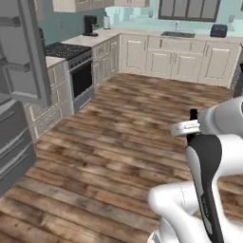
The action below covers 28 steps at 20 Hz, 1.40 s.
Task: Open the fridge, grab two sodas, and place both sodas inside the bowl with ice on the dining counter.
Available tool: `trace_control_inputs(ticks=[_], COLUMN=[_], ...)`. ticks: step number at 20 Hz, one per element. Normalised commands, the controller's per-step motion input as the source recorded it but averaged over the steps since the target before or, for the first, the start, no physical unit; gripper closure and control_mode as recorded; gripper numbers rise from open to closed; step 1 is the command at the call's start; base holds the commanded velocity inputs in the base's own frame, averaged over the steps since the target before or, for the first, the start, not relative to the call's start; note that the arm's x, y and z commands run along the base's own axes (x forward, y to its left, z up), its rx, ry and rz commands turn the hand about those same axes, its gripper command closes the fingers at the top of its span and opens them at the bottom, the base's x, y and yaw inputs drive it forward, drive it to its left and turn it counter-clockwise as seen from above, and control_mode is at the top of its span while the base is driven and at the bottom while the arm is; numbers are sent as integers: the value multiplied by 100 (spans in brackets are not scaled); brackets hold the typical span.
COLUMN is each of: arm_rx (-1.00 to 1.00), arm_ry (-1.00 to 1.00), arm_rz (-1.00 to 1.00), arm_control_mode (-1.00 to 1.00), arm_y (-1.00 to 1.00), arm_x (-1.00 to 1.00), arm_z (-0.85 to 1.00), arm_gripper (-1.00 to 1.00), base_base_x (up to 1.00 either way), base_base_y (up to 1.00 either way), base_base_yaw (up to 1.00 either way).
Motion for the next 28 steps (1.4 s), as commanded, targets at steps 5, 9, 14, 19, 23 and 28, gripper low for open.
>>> trace_control_inputs(ticks=[5,9,14,19,23,28], arm_rx=[0,0,0,0,0,0], arm_ry=[0,0,0,0,0,0], arm_rz=[0,0,0,0,0,0], arm_control_mode=[100,100,100,100,100,100], arm_y=[0,0,0,0,0,0], arm_x=[0,0,0,0,0,0], arm_z=[0,0,0,0,0,0], arm_gripper=[100,100,100,100,100,100], base_base_x=[-86,-44,-2,2,14,37], base_base_y=[-13,-63,-99,-100,-100,-100], base_base_yaw=[-47,-40,-20,-9,-4,-1])
